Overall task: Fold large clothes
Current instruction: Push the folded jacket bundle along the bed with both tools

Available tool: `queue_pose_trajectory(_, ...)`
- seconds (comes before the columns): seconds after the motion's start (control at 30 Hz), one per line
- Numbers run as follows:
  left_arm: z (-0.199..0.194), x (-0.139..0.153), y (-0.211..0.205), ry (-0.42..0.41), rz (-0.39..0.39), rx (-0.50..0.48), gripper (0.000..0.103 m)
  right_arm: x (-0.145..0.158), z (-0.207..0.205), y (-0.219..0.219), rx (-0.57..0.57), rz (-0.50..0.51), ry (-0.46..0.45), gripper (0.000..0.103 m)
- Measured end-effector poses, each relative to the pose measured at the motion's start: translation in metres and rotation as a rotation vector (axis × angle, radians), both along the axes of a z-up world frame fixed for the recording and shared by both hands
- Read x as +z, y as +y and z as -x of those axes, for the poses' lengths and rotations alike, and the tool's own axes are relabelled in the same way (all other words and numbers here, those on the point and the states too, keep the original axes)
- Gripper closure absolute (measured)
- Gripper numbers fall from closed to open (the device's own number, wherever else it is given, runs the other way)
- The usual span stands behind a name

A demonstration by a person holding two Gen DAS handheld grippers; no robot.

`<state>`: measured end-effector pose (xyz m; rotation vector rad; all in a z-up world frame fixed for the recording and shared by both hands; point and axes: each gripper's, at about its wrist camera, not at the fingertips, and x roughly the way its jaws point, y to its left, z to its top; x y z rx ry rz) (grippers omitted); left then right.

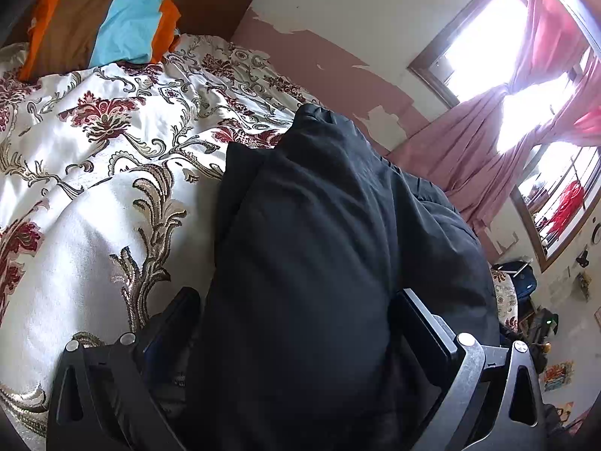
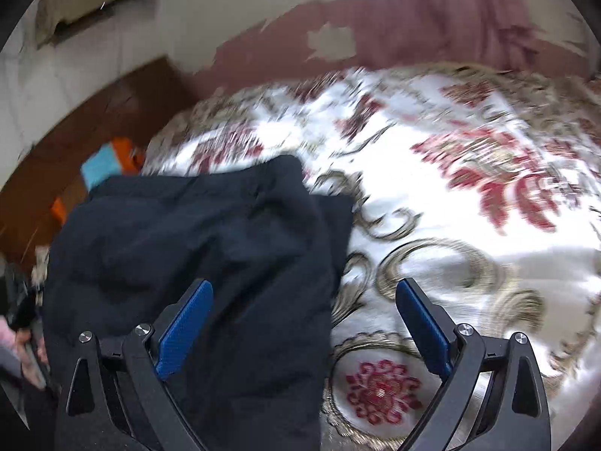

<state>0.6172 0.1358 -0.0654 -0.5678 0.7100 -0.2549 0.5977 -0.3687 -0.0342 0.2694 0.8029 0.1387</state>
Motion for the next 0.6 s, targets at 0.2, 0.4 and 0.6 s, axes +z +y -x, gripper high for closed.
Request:
queue_pose_trajectory(0.2,-0.002,-0.001,0.000,-0.007,0.003,0.001,0.000,-0.020,-0.019,0.013,0.056,0.035,0.094,0.001)
queue_pose_trajectory(0.4,0.001,-0.001,-0.002,-0.016,-0.006,0.003,0.000,-0.021,-0.028,0.021,0.137,-0.002,0.104,0.001)
queue_pose_trajectory(0.6,0.001,-0.003,-0.001,-0.023,0.006,-0.006,0.000,-0.027,-0.028,0.030,0.226,-0.082,0.108,0.001)
